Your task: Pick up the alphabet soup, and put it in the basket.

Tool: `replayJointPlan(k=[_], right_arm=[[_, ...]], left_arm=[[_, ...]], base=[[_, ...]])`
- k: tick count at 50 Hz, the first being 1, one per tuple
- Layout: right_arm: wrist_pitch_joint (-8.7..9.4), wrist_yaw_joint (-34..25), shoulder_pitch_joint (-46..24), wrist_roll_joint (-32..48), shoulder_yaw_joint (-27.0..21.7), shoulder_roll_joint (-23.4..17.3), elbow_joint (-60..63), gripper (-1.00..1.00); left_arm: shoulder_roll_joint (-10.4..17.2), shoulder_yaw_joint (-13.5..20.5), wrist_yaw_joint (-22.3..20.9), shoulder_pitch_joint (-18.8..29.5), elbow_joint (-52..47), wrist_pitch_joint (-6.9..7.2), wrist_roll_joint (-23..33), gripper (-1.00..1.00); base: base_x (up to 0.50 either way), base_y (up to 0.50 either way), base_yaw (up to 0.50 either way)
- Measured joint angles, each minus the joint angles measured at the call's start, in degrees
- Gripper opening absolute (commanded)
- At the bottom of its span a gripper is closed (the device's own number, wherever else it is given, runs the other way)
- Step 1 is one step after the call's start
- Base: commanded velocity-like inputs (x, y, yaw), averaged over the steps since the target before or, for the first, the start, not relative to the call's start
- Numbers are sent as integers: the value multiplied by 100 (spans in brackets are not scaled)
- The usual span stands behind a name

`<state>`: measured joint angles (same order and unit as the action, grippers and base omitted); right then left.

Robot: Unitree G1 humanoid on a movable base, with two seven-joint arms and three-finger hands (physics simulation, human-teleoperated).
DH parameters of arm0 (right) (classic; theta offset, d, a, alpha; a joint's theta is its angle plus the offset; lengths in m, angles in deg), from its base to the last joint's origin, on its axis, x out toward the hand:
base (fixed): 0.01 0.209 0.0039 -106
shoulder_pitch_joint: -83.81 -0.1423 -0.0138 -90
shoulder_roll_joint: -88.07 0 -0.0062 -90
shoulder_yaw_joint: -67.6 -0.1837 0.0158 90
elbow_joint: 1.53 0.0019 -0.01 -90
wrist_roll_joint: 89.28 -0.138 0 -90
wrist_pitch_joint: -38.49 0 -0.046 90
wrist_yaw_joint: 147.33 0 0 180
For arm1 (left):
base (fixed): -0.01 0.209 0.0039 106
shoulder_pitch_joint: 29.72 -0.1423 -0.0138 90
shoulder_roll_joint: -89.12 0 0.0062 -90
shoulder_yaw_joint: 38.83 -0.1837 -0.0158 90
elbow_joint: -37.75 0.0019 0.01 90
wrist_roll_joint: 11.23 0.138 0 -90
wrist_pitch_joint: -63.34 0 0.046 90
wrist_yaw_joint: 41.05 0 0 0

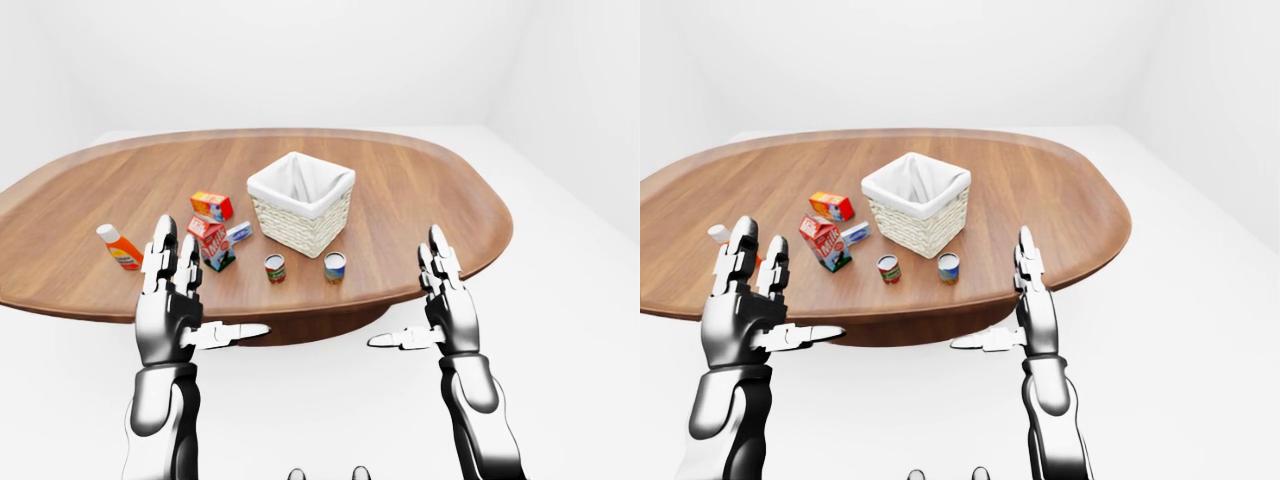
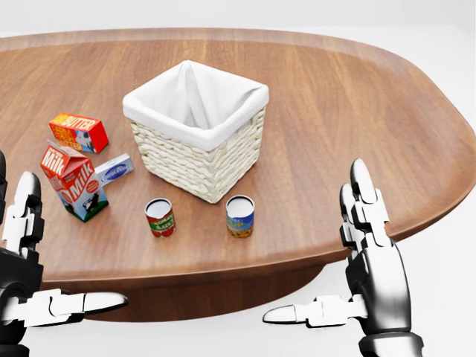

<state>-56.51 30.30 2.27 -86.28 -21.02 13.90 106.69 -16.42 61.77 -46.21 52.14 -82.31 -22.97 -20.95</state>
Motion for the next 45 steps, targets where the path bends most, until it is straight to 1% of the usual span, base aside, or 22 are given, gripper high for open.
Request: replayJointPlan(k=[15,28,45], right_arm=[[0,18,-2,38,20,2,-37,100],[0,32,-2,71,43,3,-78,100],[0,51,-10,114,66,3,-146,100]], left_arm=[[3,11,-28,10,0,61,-82,100],[5,21,-36,19,22,63,-101,100],[6,22,-39,14,32,51,-101,100]], base=[[32,0,0],[30,0,0],[13,0,0]])
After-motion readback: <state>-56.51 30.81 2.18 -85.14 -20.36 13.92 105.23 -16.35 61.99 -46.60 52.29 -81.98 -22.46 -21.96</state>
